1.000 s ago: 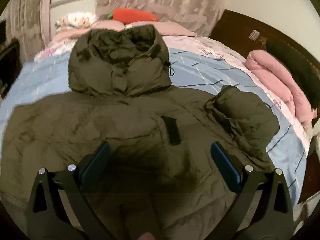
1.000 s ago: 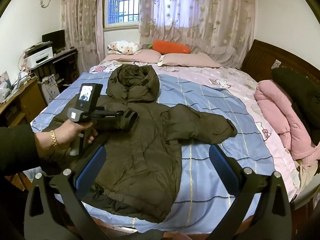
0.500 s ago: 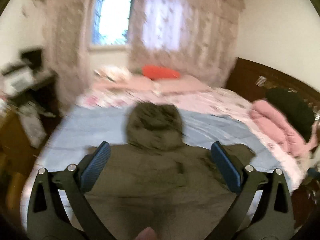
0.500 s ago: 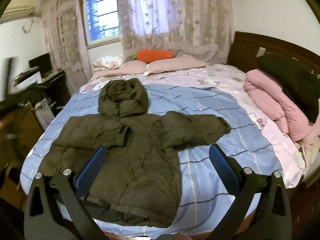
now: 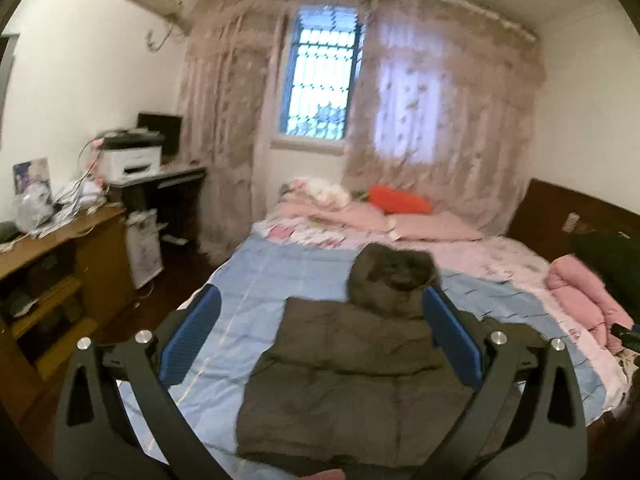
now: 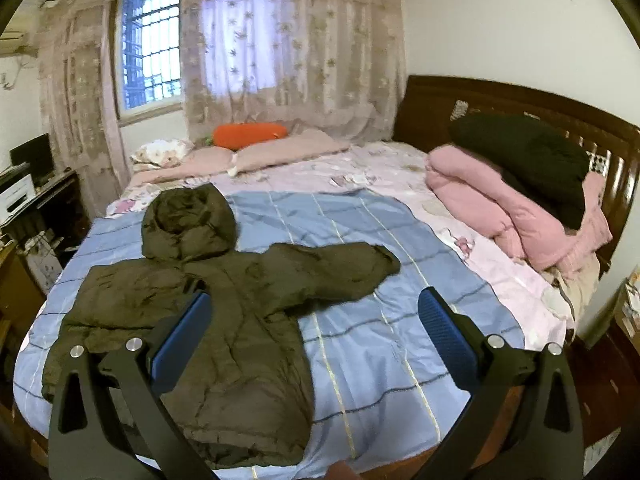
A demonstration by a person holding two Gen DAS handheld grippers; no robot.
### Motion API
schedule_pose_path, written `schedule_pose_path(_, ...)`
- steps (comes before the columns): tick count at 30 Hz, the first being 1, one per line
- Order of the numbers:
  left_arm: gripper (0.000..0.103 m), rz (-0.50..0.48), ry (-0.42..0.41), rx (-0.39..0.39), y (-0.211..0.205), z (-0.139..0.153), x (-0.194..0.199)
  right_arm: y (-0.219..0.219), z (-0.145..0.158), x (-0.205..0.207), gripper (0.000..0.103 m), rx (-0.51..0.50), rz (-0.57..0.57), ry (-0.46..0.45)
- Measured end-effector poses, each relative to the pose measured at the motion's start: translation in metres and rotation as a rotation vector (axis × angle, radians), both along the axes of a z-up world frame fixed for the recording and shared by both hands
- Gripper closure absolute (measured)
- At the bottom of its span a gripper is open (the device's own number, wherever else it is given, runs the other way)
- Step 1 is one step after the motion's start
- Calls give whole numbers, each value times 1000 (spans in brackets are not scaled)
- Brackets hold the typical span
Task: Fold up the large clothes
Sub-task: 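Withdraw the left gripper up from the jacket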
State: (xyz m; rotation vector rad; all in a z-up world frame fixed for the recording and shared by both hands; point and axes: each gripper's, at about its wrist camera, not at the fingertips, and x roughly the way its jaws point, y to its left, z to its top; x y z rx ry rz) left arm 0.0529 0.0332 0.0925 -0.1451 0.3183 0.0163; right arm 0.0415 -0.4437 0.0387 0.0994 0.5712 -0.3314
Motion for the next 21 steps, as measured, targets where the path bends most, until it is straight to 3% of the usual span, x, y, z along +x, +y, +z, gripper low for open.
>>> schedule_pose_path(5, 2, 63, -7, 31, 21, -7, 8, 10, -7, 6, 1, -15, 30, 36)
schedule_pose_path(10, 2, 61, 53, -15, 31, -13, 19, 13, -7, 7, 1, -22, 22, 35)
schedule_pose_path(14, 2, 43, 21, 6, 26, -10, 13, 11, -5, 6, 1, -29, -20, 19)
schedule_pose_path(21, 2, 6, 25, -3, 21, -11, 16, 7, 16, -16, 1, -81, -44, -145)
